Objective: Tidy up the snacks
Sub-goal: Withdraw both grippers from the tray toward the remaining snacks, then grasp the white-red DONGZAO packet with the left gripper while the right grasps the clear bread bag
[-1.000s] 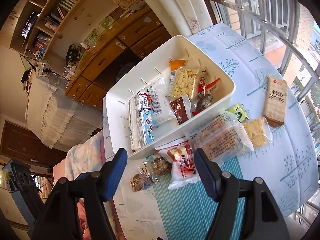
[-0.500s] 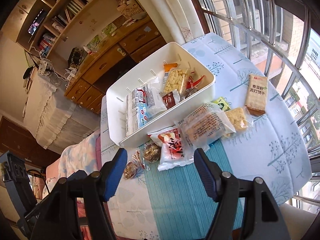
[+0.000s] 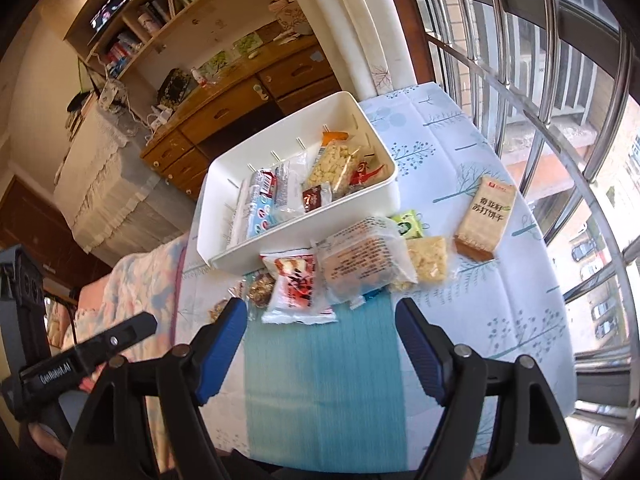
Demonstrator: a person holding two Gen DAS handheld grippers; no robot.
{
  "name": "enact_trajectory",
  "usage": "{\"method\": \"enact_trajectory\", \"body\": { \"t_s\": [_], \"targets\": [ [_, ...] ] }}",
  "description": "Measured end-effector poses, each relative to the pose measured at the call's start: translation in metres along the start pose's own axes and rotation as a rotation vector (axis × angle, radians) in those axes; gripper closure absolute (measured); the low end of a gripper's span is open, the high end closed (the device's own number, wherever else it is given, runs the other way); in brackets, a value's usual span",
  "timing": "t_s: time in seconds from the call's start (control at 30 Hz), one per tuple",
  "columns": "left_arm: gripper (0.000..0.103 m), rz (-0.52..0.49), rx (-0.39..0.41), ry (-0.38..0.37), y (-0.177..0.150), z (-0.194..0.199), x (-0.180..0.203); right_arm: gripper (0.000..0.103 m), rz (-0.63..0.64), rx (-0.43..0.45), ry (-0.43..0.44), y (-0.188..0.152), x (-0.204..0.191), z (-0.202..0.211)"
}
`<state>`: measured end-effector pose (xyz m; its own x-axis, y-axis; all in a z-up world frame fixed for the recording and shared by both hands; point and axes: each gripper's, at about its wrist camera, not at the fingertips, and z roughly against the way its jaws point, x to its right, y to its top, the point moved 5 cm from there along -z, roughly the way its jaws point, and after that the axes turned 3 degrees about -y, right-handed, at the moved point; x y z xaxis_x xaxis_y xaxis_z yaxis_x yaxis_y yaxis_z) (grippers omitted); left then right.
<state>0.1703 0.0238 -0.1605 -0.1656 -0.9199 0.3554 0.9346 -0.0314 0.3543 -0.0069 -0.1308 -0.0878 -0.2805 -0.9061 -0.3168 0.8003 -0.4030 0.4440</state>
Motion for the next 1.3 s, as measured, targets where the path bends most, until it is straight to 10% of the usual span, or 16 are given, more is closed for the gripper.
{"method": "enact_trajectory", "body": {
  "t_s": [0.57,1.3],
  "targets": [
    [0.011,0.097,-0.092,0.111,0.006,-0.081,0.013,0.025,0.363,-0.044,0.056,0.012,0.016,-0.041],
    [0.011,0.179,-0.28,0.17,0.009,-0.198,-0.004,0.02,0.525,-0.199,0.067,0.004,0.013,-0.145]
  ]
}}
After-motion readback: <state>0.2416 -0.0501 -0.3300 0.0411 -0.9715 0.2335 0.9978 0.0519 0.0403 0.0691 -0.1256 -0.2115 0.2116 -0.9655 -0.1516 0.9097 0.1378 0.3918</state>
